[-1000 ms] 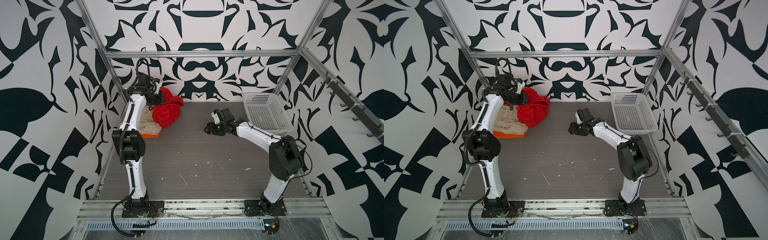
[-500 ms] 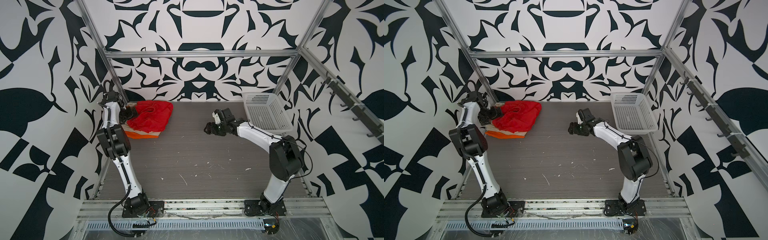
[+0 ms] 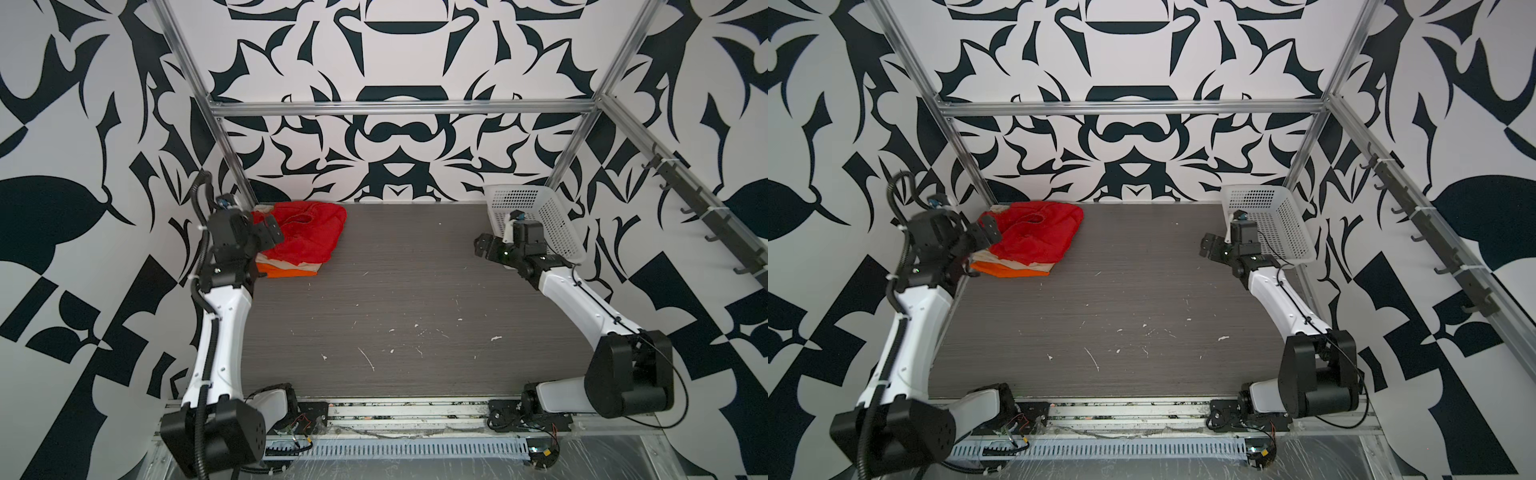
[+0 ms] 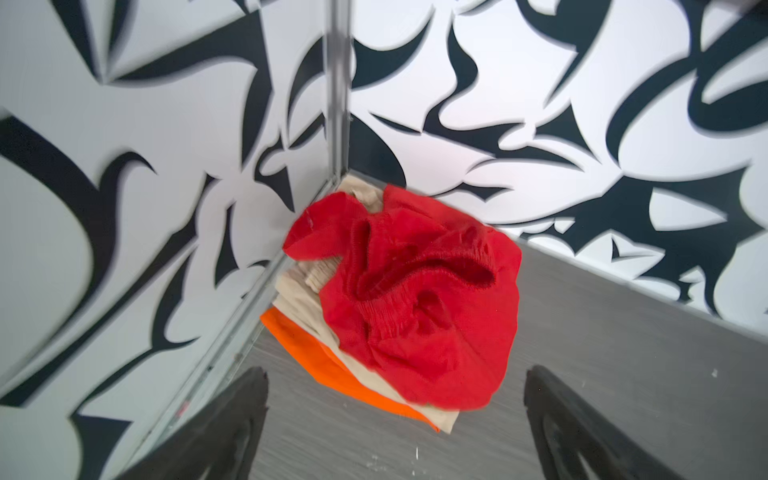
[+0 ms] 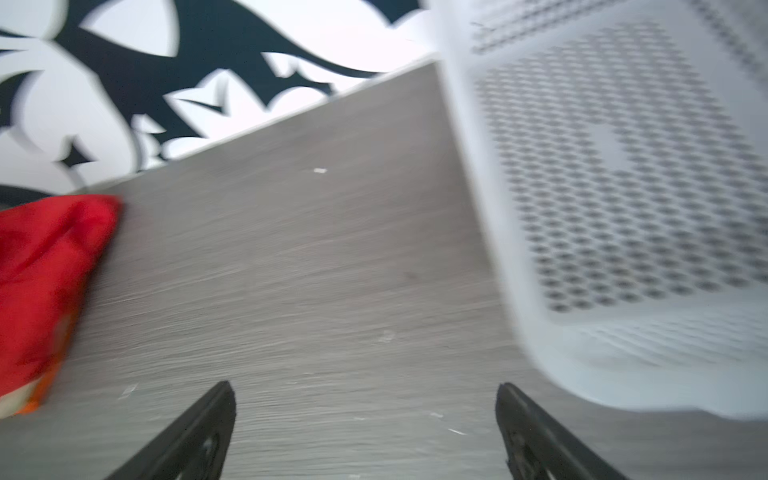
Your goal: Fold and stack the shorts
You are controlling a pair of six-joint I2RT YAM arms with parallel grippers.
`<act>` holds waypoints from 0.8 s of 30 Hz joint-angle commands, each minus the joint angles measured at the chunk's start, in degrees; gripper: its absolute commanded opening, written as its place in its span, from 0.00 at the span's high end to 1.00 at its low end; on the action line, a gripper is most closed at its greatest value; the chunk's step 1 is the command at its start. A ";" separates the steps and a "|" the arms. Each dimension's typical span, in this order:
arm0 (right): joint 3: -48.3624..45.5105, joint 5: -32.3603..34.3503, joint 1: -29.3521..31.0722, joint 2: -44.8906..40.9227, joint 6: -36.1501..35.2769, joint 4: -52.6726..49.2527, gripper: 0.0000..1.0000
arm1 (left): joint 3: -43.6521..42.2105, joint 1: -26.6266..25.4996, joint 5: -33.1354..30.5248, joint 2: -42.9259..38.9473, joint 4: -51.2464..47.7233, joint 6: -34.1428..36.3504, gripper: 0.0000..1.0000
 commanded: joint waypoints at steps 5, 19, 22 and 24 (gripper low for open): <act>-16.45 4.63 -5.29 -3.02 -10.11 17.91 0.00 | -29.68 -4.31 -5.71 3.05 34.86 2.42 0.00; -32.78 -1.05 -3.55 7.28 -18.89 57.07 0.00 | -32.87 -4.61 -9.75 21.87 58.12 3.69 0.00; -34.73 -0.77 -3.26 10.44 -18.73 64.09 0.00 | -32.40 -4.63 -9.57 21.88 57.13 3.56 0.01; -34.70 -0.73 -3.18 9.78 -18.96 62.06 0.00 | -32.38 -4.63 -9.33 21.74 56.80 3.73 0.01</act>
